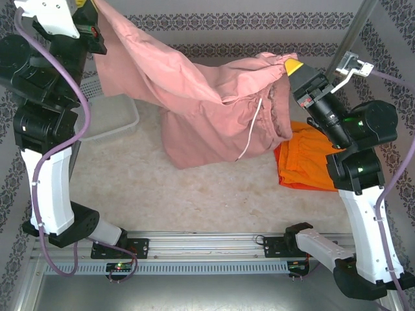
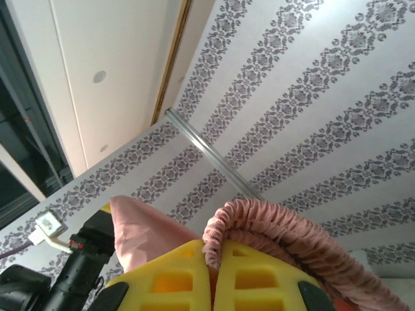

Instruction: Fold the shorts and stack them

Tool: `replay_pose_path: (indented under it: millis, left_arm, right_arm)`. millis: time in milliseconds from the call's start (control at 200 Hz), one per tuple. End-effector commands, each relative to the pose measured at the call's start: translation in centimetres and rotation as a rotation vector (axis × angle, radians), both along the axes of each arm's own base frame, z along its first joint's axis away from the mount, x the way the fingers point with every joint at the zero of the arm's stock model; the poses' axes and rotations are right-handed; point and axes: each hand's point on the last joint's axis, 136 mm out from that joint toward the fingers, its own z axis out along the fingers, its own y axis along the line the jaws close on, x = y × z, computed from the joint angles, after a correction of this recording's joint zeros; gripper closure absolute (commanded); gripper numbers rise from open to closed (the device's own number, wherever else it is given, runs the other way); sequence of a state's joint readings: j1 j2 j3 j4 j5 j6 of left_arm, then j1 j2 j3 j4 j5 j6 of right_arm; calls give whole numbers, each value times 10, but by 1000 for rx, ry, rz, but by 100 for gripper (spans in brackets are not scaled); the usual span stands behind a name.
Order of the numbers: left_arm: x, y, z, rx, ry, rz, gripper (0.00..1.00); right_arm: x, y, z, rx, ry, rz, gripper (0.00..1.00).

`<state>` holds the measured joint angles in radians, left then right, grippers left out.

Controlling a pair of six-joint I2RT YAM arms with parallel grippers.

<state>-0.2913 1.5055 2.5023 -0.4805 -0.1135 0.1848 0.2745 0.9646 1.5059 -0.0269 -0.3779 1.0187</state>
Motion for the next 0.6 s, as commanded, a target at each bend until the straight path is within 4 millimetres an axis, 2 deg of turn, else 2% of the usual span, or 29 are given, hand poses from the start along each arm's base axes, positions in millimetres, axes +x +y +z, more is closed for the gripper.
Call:
replay_pose_path:
  millis: [0, 85, 180, 265, 370, 460, 594]
  left_arm:
    - [9, 9, -4, 21, 18, 60, 100]
    - [29, 5, -17, 33, 64, 69, 100]
    - [64, 1, -41, 48, 139, 73, 100]
    - [103, -1, -71, 39, 223, 67, 100]
    - [158, -3, -116, 20, 334, 51, 100]
    - [202, -7, -158, 4, 421, 36, 100]
    - [262, -23, -222, -1, 519, -3, 100]
  right_arm:
    - [-3, -10, 4, 24, -34, -80, 100]
    - [15, -17, -28, 49, 75, -147, 100]
    - [40, -26, -80, 69, 248, -233, 100]
    - [62, -34, -132, 93, 399, -310, 100]
    - [87, -41, -186, 110, 522, -386, 100]
    - [111, -48, -223, 86, 594, -453, 100]
    - [149, -65, -283, 81, 722, -518, 100]
